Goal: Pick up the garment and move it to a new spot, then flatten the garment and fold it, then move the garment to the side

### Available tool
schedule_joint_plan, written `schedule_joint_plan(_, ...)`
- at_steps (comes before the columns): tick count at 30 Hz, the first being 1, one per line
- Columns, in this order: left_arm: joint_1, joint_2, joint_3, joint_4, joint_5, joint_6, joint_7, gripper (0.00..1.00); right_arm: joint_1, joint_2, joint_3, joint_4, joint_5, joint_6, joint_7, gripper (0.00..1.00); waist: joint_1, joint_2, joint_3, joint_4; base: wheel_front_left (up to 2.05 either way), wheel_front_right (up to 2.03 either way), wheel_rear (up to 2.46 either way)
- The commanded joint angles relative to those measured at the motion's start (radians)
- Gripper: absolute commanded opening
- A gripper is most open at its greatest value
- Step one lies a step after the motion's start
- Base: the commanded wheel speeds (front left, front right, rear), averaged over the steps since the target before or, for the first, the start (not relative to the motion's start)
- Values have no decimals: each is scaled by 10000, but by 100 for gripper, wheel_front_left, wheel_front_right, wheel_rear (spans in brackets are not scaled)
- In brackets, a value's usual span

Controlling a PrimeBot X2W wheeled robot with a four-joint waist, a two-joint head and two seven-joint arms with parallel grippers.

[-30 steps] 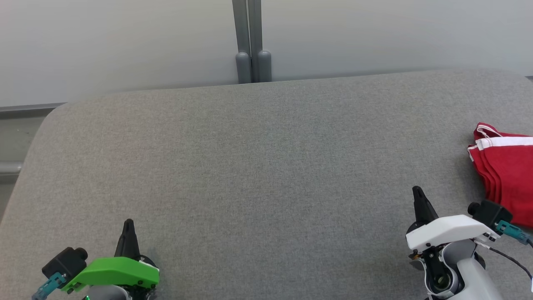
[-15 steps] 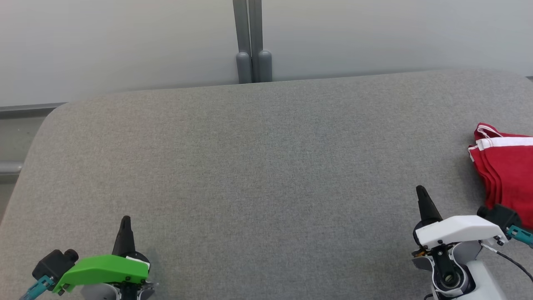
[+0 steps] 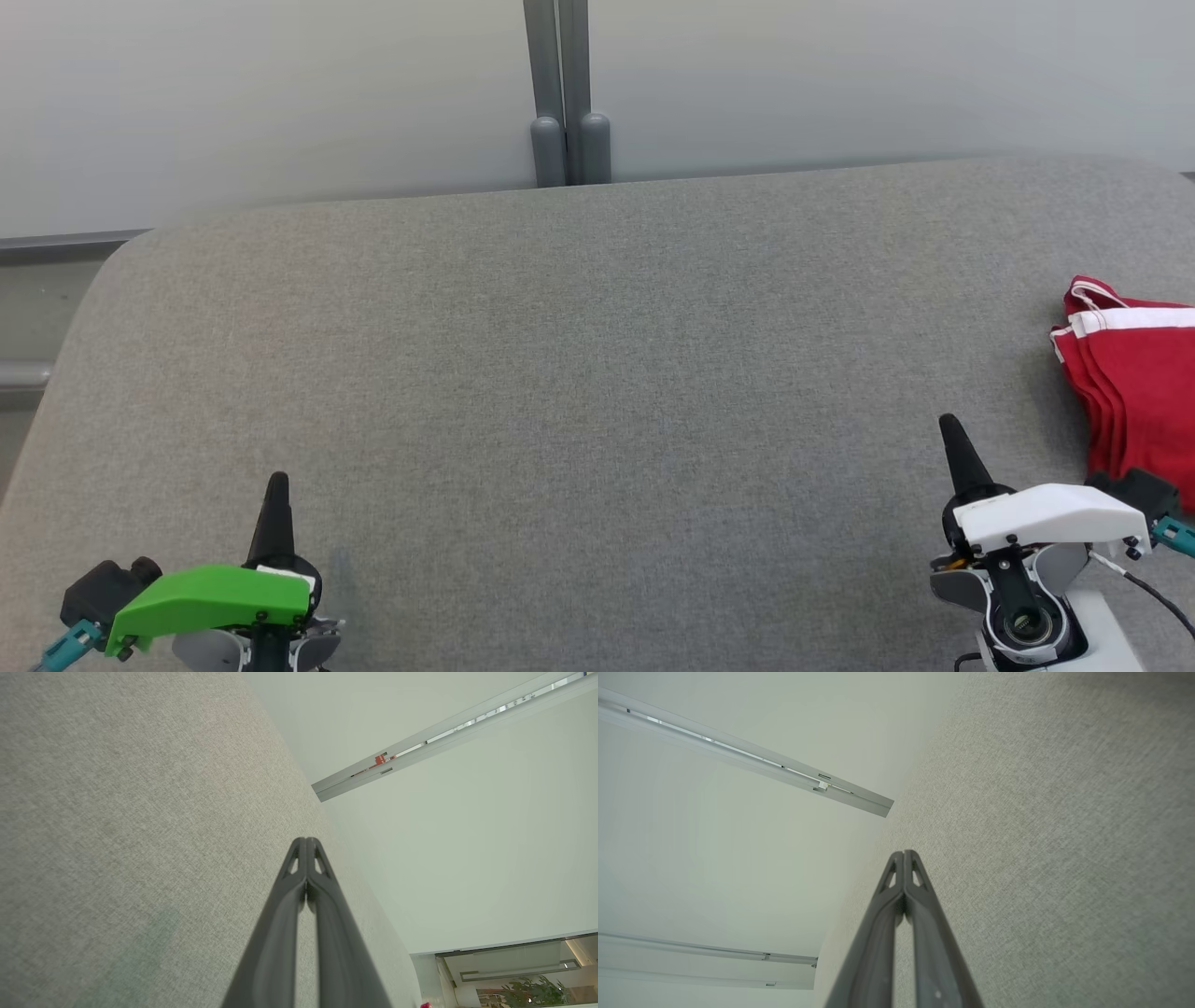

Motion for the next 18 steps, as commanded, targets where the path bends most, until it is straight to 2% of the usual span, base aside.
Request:
schedule_joint_plan(1,-260,70,84,-143,-330,-97,80,0,22,-53,-56,-197,305,4,77,0,0,0,0,2,0,0,0)
schedule_joint_plan(18,-307,82,324,-356,-1935,-339,535,0,243,-59,-235,-651,1998,4,525,0,0,0,-4,21,0,0,0)
